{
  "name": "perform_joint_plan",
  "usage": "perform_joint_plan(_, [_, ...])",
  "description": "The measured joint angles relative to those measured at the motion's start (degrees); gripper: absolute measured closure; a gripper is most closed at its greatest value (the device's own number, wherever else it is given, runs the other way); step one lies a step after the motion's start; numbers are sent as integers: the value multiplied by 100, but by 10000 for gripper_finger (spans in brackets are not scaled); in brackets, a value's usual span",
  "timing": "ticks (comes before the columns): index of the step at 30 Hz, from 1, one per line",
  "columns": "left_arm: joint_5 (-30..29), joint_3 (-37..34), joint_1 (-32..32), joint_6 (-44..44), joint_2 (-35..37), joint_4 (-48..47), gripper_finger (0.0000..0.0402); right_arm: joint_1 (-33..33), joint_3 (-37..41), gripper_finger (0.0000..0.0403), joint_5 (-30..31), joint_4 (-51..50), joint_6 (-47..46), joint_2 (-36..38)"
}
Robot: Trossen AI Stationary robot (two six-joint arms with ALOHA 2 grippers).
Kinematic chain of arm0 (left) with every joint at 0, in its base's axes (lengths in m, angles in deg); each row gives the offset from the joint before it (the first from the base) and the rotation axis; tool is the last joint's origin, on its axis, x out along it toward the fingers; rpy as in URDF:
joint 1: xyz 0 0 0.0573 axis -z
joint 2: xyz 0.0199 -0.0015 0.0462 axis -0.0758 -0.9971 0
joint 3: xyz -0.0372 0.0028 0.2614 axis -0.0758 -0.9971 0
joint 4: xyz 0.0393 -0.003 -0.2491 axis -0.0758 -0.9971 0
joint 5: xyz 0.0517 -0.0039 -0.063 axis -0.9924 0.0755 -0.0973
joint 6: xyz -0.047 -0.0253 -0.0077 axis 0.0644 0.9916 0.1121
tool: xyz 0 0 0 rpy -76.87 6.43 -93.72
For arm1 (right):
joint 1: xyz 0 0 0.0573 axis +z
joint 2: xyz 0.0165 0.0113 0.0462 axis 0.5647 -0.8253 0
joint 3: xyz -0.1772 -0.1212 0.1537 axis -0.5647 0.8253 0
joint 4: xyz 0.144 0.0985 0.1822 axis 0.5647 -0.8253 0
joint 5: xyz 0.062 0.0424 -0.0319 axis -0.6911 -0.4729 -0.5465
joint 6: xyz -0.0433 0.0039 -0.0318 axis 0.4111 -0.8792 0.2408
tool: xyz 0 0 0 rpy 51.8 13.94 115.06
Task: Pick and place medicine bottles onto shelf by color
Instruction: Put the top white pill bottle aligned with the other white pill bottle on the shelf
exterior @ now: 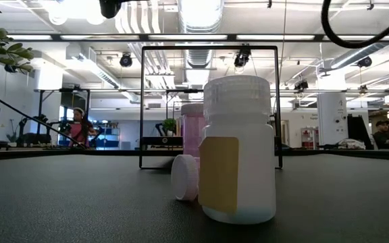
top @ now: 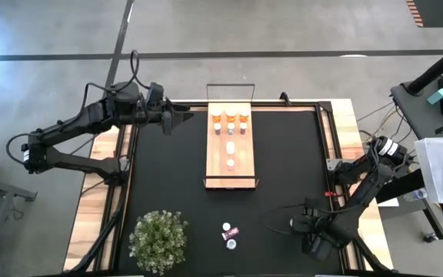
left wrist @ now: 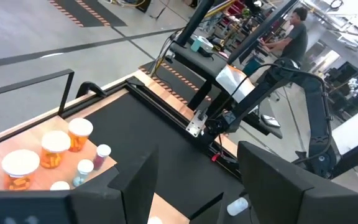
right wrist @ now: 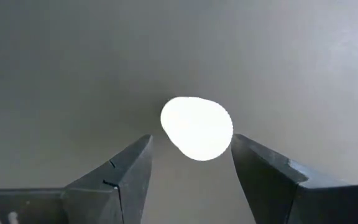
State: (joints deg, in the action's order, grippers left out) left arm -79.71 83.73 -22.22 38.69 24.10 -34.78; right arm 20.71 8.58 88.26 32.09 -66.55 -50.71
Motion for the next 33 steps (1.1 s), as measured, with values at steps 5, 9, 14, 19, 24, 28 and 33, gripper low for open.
perform_joint_plan(5, [-75, 1, 0, -1, -49, -5, 199, -2, 155, 193, 3, 107, -20, 4])
perform_joint_plan(9, [-122, 1, 0, -1, -64, -5, 199, -28, 297, 193, 3, 287, -65, 4])
perform_joint_plan(14, [-137, 1, 0, -1, -62, -5, 199, -28, 353, 199, 2, 686, 62, 4])
perform_joint_plan(19, [-144, 1, 0, -1, -72, -4, 199, -37, 353, 223, 3, 792, 26, 4])
perform_joint_plan(24, [-266, -1, 0, 1, -121, -3, 199, -37, 353, 253, 10, 835, -117, 4])
perform_joint_plan(28, [-272, -1, 0, 1, -179, -7, 199, -37, 353, 274, 14, 843, -341, 4])
perform_joint_plan(33, [-270, 0, 0, -1, -257, -7, 199, -37, 354, 286, 15, 900, -509, 17])
